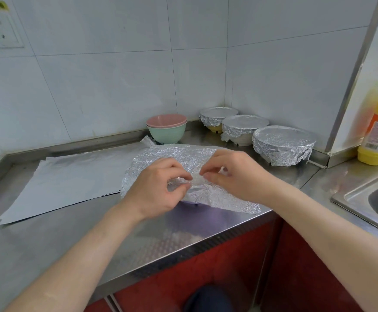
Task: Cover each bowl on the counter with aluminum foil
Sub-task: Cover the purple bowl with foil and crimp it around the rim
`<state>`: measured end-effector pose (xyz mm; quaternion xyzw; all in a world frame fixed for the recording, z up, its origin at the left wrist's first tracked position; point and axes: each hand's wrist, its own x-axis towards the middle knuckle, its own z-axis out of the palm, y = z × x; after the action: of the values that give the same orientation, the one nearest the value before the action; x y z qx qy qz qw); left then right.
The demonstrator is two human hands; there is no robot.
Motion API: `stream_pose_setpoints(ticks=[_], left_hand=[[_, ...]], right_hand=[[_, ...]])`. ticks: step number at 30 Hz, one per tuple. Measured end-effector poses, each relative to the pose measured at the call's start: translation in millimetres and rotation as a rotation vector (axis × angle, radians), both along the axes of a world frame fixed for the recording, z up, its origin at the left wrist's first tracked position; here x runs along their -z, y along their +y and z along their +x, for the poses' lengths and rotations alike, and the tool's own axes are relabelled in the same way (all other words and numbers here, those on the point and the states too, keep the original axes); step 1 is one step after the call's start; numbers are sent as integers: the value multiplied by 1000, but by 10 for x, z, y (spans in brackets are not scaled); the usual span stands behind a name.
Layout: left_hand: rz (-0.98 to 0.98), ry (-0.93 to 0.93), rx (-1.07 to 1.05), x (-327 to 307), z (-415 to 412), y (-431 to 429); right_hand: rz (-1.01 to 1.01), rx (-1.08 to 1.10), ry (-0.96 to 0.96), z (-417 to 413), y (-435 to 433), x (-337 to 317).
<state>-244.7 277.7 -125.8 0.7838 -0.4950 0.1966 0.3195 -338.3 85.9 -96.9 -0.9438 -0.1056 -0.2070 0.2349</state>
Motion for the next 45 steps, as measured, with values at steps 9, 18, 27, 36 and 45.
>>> stream_pose_setpoints(ticks=[9,18,27,36,45], left_hand=[[23,-94,96,68,-25,-97],[87,-418,86,246,18,-128],[18,-268,66,216,36,58],[-82,-256,-13,168,14,203],[-60,-131,88,154,-51,67]], right_hand=[[-48,-53,40,9,-75,73],[-483,22,-228,39,97,271],[-257,109,-189,-51,379,256],[163,14,242,-59,189,-75],[-112,14,190,-51,178,-58]])
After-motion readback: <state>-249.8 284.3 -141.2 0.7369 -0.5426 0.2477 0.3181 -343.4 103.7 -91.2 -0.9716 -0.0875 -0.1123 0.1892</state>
